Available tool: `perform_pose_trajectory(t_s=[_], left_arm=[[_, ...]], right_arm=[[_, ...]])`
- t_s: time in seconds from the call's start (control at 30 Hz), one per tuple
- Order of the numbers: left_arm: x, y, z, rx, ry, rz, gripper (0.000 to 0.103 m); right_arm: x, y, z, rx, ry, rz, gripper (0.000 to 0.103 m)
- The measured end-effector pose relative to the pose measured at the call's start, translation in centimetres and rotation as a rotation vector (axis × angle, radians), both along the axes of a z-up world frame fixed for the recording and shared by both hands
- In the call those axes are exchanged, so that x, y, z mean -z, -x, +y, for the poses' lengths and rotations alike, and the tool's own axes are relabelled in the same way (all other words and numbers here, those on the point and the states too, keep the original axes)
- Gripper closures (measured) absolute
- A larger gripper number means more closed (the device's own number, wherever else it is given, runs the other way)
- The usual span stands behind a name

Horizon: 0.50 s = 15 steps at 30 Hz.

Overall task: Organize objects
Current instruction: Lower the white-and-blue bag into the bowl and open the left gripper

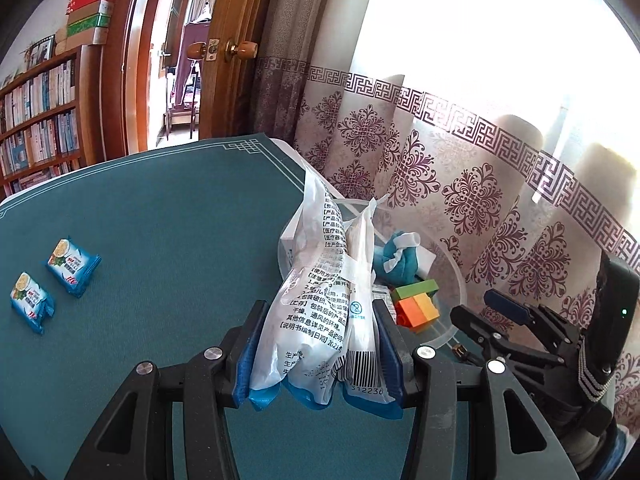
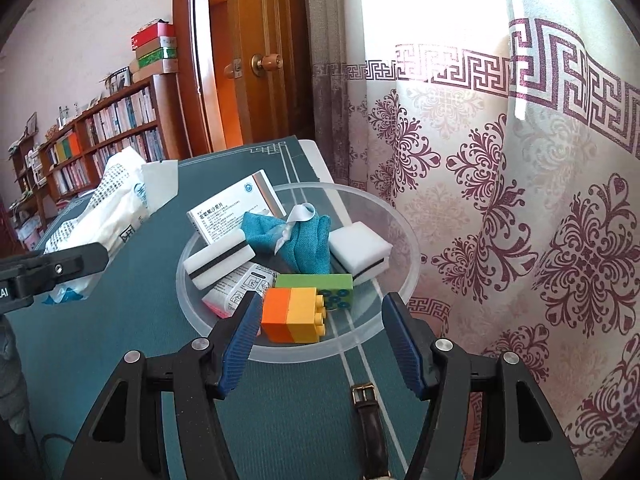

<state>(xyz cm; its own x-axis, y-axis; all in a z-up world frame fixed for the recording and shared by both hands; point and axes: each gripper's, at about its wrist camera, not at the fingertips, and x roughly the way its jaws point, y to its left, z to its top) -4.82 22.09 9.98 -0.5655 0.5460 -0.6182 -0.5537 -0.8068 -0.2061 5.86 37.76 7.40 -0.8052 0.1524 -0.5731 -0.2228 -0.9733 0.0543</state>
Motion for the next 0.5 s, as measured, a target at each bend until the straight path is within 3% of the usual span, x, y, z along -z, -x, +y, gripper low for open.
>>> perform_pose_trajectory(t_s=[0.5], left_arm=[[1.4, 4.3, 6.6, 0.057, 0.038, -0.034, 0.05]], right_arm=[[0.5, -0.2, 1.0, -0.002, 0.043, -0.004, 0.039]])
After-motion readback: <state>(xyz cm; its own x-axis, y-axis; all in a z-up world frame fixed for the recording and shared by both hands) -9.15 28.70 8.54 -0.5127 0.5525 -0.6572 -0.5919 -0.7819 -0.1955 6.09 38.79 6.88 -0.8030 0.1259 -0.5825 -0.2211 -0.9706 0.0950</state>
